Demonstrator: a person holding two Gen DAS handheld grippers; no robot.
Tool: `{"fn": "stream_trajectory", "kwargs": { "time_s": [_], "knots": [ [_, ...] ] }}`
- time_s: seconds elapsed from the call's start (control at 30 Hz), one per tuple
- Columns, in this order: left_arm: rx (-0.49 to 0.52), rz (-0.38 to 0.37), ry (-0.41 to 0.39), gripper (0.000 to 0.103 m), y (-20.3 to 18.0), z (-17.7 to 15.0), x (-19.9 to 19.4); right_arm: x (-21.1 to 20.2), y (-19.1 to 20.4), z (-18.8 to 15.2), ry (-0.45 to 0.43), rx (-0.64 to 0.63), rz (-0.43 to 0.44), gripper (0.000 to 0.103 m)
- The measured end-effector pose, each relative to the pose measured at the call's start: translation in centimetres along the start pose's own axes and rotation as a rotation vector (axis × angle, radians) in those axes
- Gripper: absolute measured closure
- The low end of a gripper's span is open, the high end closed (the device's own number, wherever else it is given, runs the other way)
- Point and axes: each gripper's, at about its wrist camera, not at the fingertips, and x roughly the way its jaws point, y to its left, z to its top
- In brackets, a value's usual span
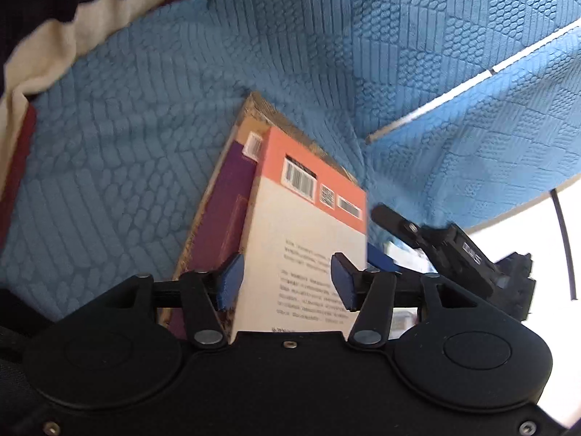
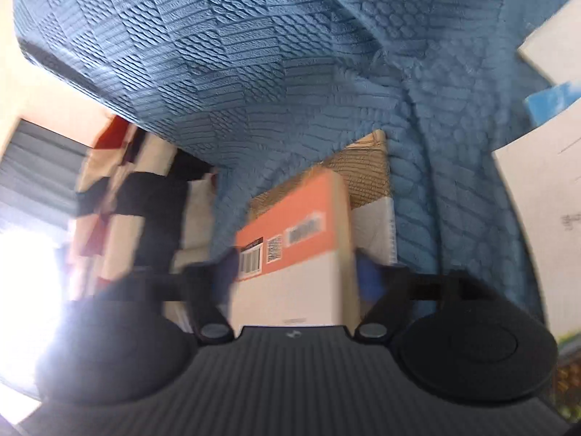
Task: Organize objects
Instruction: 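Lower the white orange-banded book onto the purple book stack with the right gripper, then open the right gripper and withdraw both grippers from the book stack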
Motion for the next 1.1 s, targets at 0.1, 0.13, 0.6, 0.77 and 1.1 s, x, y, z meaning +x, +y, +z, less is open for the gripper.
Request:
{"fn": "stream_trajectory", "kwargs": {
  "time_s": [0.1,0.13,0.6,0.77,1.1],
  "knots": [
    [0.026,0.012,-0.032,0.050,-0.6,-0.2,-0.2,-1.1,1.7,-0.4,-0.015,-0.099,-0.089,0.026],
    [0.049,0.019,-0.041,0.049,-1.0,-0.4,-0.3,-1.5,2.1,-0.6,-0.027,-0.137,-0.133,0.026],
    [0.294,0.280,-0.061,0.048,-4.1,-2.5,1.3,-4.3,5.3,-7.9,-0.086,-0.291,-0.334,0.050],
    [0.312,0.289,-0.050,0.051,-4.1,-2.8,1.8,-4.2,5.6,-9.0,-0.107,-0.287,-0.423,0.064],
    [0.296,0.281,-0.031,0.052,-3.8,-2.5,1.6,-3.7,5.6,-9.4,-0.090,-0.242,-0.409,0.069]
  ]
}}
